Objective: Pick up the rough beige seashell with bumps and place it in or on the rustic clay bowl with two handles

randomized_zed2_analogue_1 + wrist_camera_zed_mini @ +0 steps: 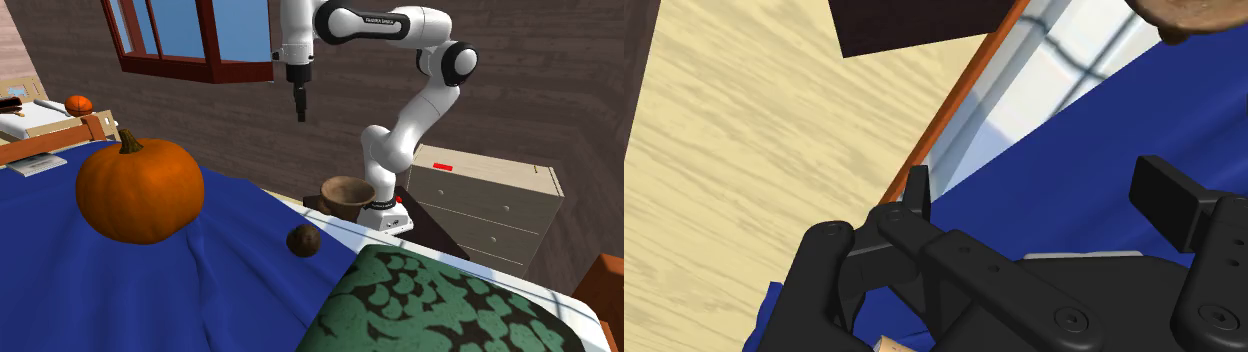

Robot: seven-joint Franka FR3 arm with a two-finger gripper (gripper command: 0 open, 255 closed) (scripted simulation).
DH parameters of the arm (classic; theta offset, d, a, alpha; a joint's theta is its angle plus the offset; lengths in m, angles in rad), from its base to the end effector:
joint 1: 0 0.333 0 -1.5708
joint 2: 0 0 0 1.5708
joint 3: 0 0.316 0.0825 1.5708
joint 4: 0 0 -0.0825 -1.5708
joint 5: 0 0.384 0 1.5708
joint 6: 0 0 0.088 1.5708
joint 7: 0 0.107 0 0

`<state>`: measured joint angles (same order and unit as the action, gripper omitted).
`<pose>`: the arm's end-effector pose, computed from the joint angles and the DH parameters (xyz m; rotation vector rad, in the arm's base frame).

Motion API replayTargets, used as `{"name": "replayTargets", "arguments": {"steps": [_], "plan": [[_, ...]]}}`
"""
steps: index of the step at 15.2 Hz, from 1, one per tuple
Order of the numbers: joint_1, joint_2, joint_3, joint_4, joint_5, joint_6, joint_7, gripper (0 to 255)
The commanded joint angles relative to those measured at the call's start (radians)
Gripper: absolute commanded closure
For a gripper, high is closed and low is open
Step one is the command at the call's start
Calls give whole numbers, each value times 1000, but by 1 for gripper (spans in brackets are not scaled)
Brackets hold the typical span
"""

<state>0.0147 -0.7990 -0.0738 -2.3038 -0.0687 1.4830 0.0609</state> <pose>0.2938 -0.0334 0.6103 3.1214 -0.1598 -0.0361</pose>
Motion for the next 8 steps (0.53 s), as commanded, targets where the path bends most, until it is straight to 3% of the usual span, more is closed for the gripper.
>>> {"name": "replayTargets", "arguments": {"steps": [1,8], "plan": [[0,0,0,0,0,0,0,0],[28,-48,160,-139,118,125,220,0]]}}
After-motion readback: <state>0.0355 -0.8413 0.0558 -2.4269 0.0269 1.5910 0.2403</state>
